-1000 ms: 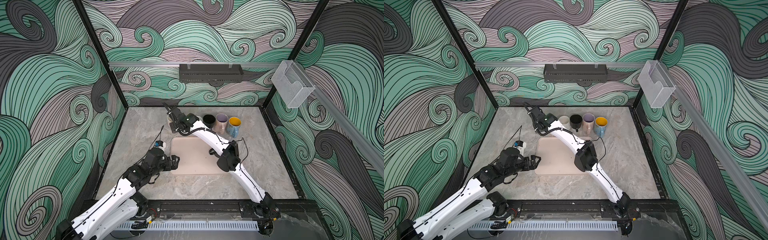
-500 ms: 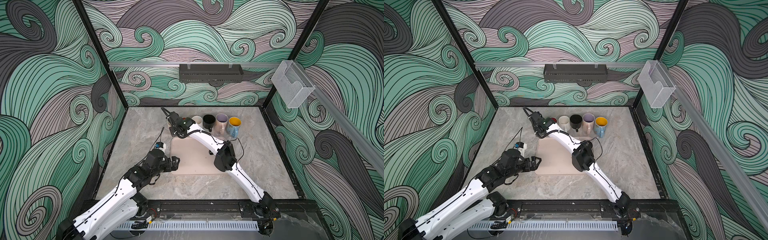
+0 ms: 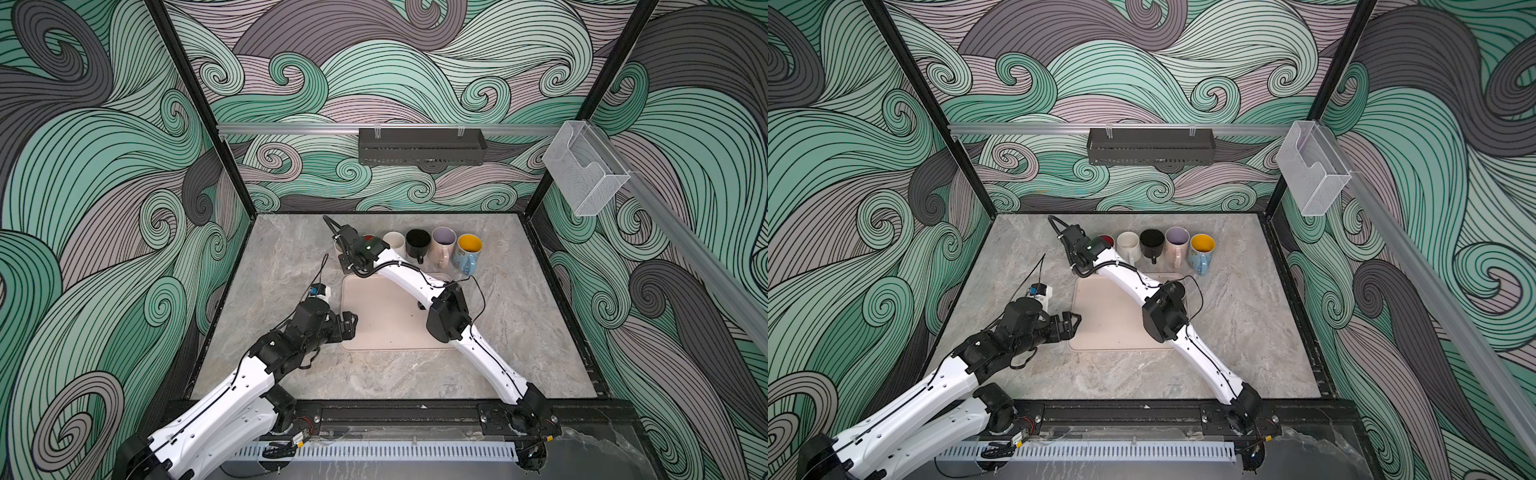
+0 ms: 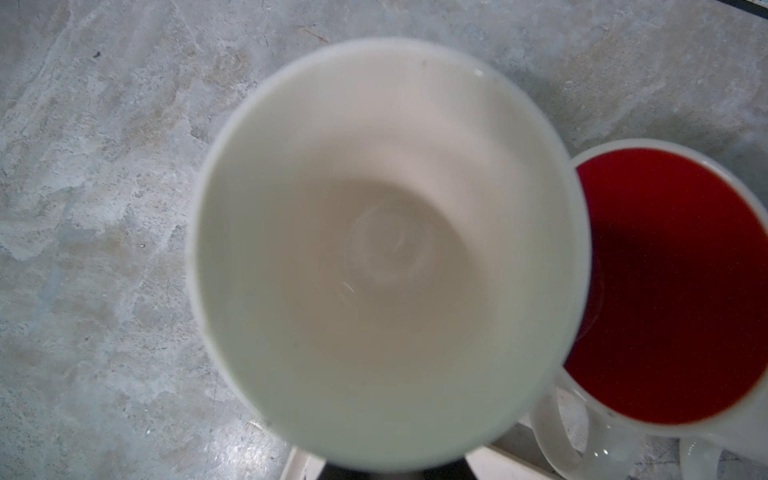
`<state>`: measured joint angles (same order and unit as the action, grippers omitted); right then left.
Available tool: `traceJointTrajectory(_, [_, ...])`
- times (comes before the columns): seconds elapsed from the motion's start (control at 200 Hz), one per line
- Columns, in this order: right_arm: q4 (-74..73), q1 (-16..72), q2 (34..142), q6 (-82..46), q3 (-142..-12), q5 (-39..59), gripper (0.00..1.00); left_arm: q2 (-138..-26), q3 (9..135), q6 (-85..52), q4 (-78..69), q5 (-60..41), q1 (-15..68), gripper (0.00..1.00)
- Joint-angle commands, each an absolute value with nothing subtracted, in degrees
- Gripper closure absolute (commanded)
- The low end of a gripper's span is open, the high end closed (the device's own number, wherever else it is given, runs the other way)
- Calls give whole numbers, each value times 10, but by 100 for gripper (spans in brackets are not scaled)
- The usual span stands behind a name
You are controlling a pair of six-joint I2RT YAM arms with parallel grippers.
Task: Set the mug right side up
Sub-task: 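Set the pink mug upright in the row with the right while the left withdraws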
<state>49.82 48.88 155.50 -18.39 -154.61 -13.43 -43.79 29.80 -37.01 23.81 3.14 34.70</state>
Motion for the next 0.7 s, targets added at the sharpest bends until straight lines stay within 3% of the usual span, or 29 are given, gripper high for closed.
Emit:
traceJointTrajectory(0.0, [469,484,1550,-188,-1570,-155,100,-442,296,-361,234,43,349,4])
traceJointTrajectory(0.535, [477,485,1563,-191,-1569,-172,83,-428,288,-361,253,65,349,3])
traceJointTrajectory(0.695, [474,488,1560,-192,-1568,-166,72,-421,286,-363,257,65,349,2])
